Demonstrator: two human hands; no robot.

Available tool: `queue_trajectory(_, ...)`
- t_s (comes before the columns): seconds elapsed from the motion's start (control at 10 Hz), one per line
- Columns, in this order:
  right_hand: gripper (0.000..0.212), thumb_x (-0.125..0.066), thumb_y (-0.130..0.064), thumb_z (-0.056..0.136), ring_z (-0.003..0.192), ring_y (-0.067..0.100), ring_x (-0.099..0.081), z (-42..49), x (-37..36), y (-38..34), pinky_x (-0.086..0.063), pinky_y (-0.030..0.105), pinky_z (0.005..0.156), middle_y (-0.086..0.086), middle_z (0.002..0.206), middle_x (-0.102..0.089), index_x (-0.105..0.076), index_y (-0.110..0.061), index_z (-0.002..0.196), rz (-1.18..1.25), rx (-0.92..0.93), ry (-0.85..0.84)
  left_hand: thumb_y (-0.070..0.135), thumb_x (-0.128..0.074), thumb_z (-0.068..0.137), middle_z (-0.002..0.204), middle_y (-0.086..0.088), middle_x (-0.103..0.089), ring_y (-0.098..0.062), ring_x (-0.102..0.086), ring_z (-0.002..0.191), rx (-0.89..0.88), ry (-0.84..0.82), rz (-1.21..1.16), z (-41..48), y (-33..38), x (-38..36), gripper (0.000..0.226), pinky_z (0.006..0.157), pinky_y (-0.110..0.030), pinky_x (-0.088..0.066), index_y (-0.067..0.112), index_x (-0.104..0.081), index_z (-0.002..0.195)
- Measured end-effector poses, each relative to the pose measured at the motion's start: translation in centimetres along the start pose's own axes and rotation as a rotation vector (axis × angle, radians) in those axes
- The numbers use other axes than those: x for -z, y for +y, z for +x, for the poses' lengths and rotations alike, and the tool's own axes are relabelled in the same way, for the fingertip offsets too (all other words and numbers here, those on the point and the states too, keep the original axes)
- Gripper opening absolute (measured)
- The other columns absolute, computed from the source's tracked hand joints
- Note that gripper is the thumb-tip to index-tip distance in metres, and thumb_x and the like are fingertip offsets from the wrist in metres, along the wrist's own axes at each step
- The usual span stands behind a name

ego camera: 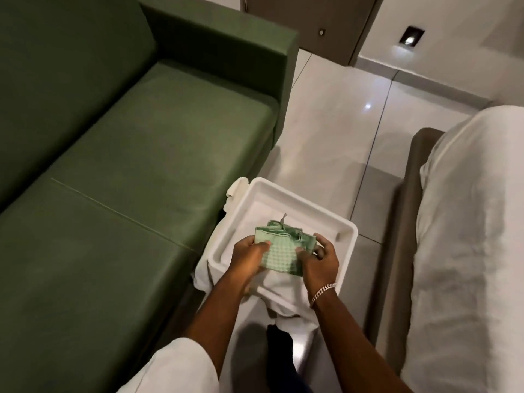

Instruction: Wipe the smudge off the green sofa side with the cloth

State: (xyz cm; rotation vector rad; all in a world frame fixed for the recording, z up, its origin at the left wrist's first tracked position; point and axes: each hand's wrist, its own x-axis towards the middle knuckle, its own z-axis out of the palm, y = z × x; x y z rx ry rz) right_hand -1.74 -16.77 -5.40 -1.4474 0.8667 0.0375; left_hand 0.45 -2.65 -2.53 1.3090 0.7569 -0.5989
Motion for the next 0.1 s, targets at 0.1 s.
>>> queue_trajectory(0.1,0.056,-0.057,0.010,0.074,0.098,0.026,-0.066,1.85,-0.76,1.42,-0.058,0.042,0.083,0.014,0.116,-0.067,-0.056,-0.022,0.120,-0.153,-0.008,-0.053,0.014,-0.062,0.084,0.105,-0.011,-0.075,-0.030,-0.071,0.097,-0.008,0.098,0.129,1.79,0.59,-0.46,0.023,0.090,-0.045,-0.059,0.013,-0.070,0.105)
